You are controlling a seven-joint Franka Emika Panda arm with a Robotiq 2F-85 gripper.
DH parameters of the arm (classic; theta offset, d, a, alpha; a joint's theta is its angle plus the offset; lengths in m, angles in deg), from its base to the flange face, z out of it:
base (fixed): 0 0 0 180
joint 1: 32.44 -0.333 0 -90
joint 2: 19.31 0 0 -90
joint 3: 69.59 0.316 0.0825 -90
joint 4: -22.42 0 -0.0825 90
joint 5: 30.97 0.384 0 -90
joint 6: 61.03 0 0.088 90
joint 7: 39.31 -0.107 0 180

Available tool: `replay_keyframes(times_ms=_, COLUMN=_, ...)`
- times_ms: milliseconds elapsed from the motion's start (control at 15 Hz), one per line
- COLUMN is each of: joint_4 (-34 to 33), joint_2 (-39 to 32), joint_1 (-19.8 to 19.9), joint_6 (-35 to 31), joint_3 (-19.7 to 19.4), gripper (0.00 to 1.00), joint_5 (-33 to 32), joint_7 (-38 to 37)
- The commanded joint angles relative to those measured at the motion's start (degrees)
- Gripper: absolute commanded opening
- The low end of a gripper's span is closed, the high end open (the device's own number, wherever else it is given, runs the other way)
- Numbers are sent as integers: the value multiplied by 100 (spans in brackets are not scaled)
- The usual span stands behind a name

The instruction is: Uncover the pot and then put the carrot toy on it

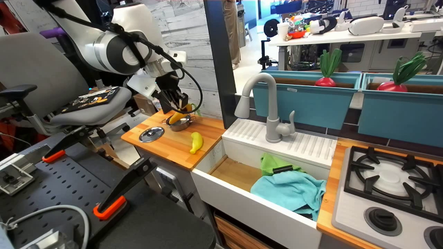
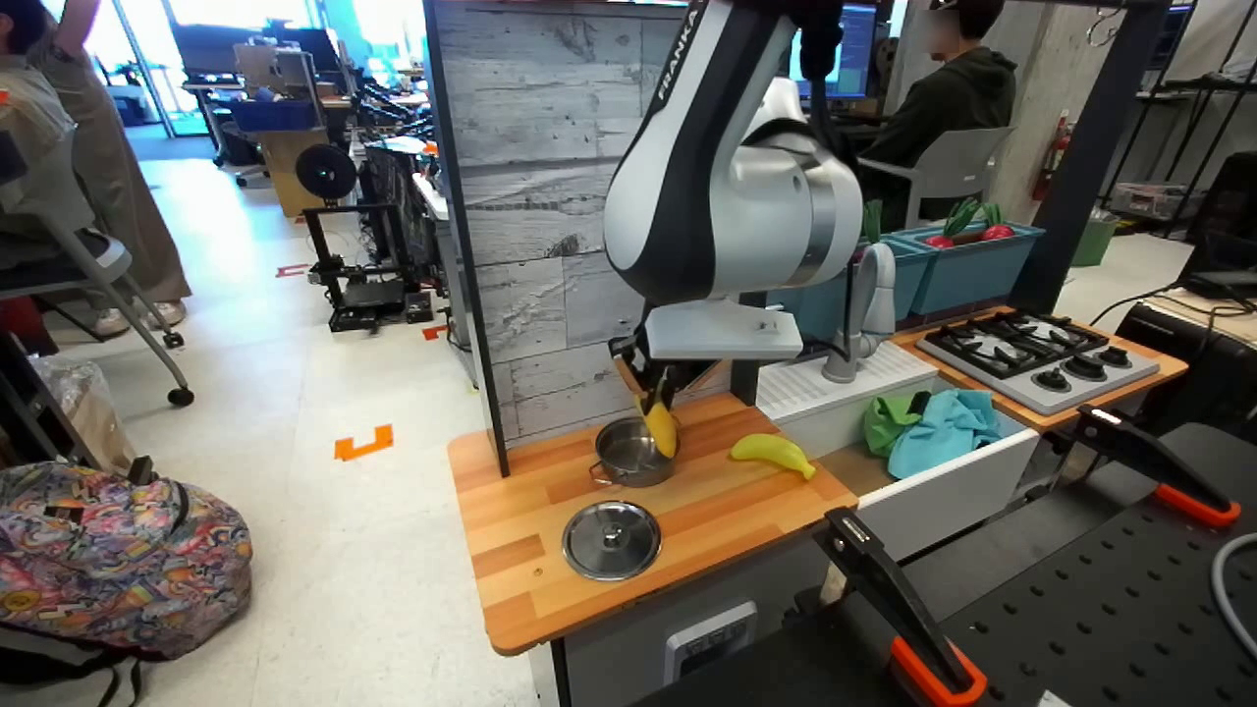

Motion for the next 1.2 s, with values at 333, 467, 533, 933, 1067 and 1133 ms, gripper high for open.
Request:
replay_keyframes(times_ms=333, joint_4=-45, joint_2=-111, joint_1=-130, joint_6=236, joint_3=-59, gripper=0, joint_5=-105, joint_7=41)
replay_keyframes(times_ms=467, joint_4=-45, joint_2=-118, joint_1=-200, joint_6=414, joint_3=-147, gripper=25, joint_5=-124, joint_7=-4)
replay_keyframes(times_ms=533, joint_4=-42, joint_2=-115, joint_1=-186, joint_6=498, joint_3=-137, gripper=26, joint_5=-131, joint_7=11)
replay_keyframes(times_ms=933, joint_4=27, joint_2=-20, joint_1=-161, joint_6=771, joint_3=-79, gripper=79, joint_5=-157, joint_7=45)
replay_keyframes(times_ms=1067, joint_4=122, joint_2=88, joint_1=-200, joint_6=714, joint_3=-70, gripper=98, joint_5=-165, joint_7=52)
replay_keyframes(times_ms=1133, joint_4=208, joint_2=196, joint_1=-221, joint_6=734, joint_3=-52, gripper=100, joint_5=-166, joint_7=59)
